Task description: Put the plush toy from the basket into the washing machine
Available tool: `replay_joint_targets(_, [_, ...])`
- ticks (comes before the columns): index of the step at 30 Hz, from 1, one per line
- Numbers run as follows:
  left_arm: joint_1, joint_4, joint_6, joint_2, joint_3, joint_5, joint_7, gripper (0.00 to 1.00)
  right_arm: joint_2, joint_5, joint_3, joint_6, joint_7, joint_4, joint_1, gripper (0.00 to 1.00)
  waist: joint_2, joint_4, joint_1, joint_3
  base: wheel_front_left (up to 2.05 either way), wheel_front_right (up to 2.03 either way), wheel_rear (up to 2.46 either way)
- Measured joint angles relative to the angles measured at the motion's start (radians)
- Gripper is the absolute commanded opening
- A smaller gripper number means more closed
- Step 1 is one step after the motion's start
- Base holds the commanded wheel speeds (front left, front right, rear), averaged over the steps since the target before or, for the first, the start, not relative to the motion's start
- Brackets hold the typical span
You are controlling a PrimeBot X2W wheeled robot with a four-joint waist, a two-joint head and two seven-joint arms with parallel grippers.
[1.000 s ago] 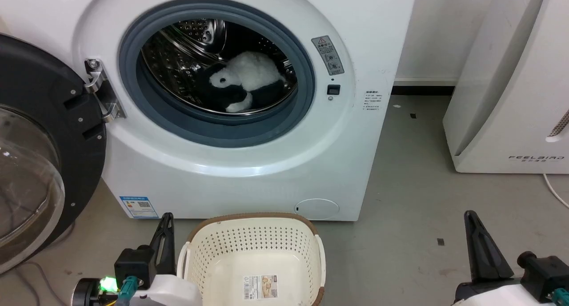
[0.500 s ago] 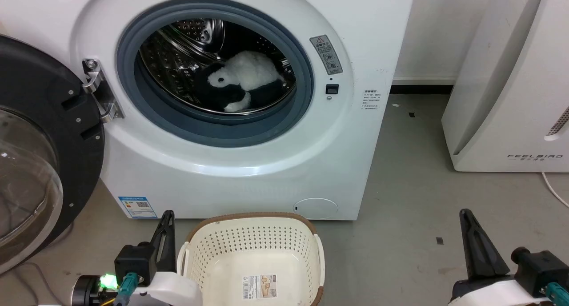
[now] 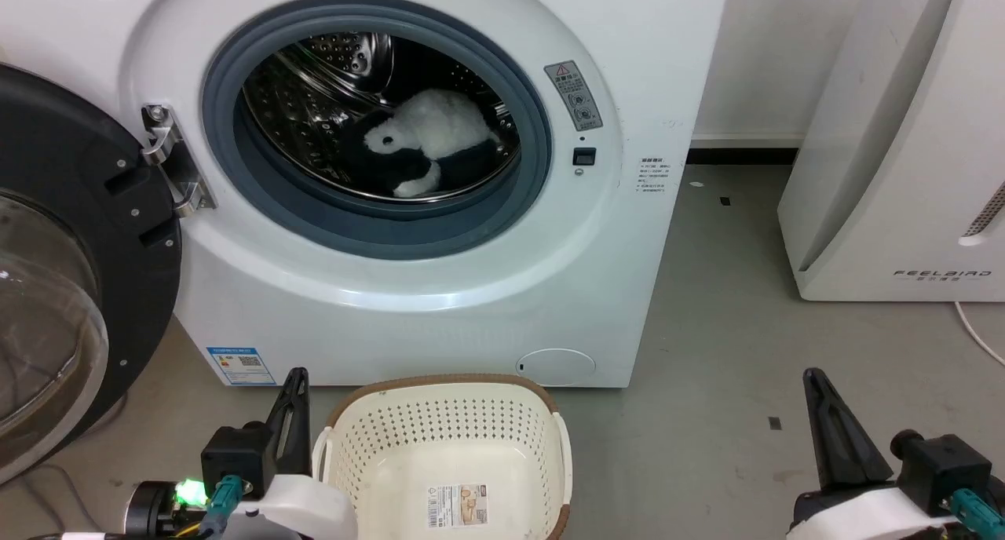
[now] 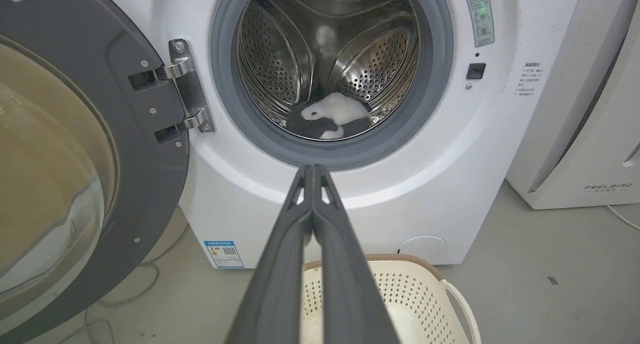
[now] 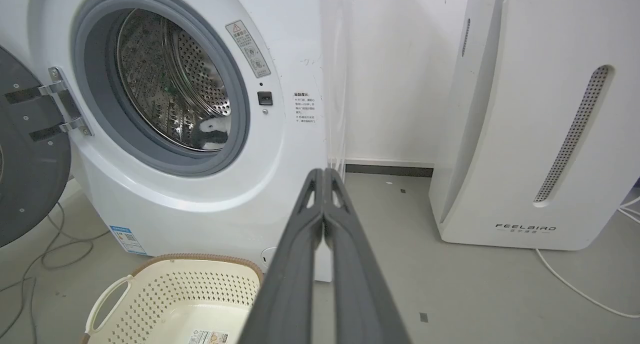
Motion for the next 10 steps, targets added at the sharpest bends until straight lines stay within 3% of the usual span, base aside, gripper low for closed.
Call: replay_joint_targets(10, [0.000,-0.014,-0.002,-0.004,0.002,0.006,0.023,0.00,0.000,-0.010,0.004,0.000,0.023,0.001,-0.012,0.00,0.0000,-0.003,0.0000,0.001,0.00,0.00,0.00])
